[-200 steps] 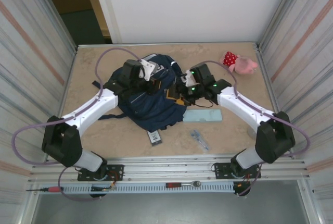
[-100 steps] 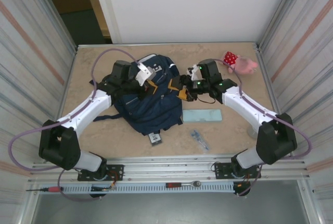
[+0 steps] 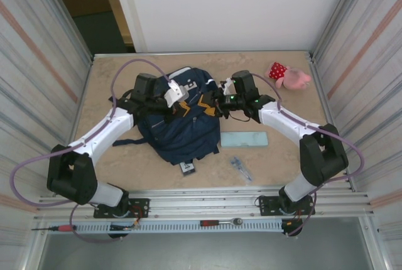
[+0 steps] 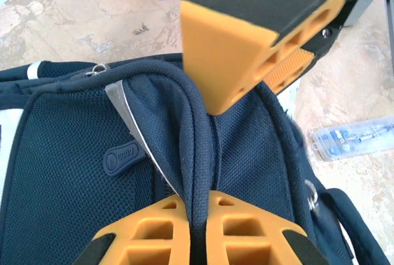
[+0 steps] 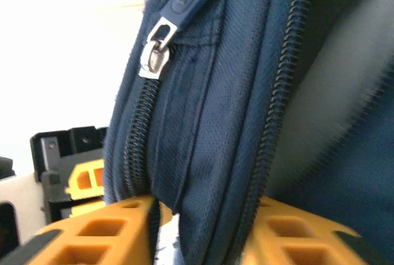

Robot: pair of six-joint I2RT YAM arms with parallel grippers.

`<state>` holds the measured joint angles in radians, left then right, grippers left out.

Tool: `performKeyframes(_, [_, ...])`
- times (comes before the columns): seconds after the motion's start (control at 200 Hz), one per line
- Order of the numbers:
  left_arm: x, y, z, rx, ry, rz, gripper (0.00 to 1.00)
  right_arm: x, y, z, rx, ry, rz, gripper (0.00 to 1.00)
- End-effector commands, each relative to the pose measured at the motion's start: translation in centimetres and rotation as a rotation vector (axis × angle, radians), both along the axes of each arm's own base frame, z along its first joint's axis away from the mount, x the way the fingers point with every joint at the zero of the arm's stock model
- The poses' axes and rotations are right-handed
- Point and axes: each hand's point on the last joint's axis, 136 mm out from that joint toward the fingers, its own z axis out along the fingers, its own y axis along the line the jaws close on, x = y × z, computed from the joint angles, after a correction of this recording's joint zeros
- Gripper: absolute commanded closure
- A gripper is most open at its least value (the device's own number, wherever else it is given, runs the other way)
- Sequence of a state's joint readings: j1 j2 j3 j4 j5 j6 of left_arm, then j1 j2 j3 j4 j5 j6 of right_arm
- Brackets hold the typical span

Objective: Pack the student bag

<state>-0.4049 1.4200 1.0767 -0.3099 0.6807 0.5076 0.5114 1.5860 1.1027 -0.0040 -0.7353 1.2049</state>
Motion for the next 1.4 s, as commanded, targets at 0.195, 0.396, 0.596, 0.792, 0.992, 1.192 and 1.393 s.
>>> performKeyframes(0.195, [2.6,-0.7,4.0,0.002,-0.130,-0.025,1.00,1.3,-0.9,1.2,0.001,-0.063,-0.142,1.00])
performKeyframes(0.396, [5.5,0.0,5.5,-0.024,-0.080,0.106,0.86,1.4,-1.5,1.1,-0.012,-0.106,-0.281,1.00])
performKeyframes(0.596, [2.6,3.0,6.9,-0.088,0.173,0.409,0.61,1.7,-0.9,1.8,-0.004,-0.167,-0.332,1.00])
performKeyframes(0.792, [-4.8,3.7,4.0,-0.127,0.420,0.626,0.59,1.6,-0.2,1.9,-0.015,-0.181,-0.336,1.00])
performKeyframes(0.992, [-10.5,1.0,-1.1,-0.098,0.630,0.735,0.58,1.3,0.7,2.3,-0.026,-0.196,-0.305,1.00])
performKeyframes(1.192, [-10.2,-0.2,-4.3,-0.040,0.674,0.811,0.56,0.8,1.4,2.7,-0.020,-0.203,-0.276,1.00])
performKeyframes(1.393, [-7.4,-0.6,-4.2,-0.123,0.640,0.874,0.55,0.5,1.4,3.2,-0.019,-0.216,-0.269,1.00])
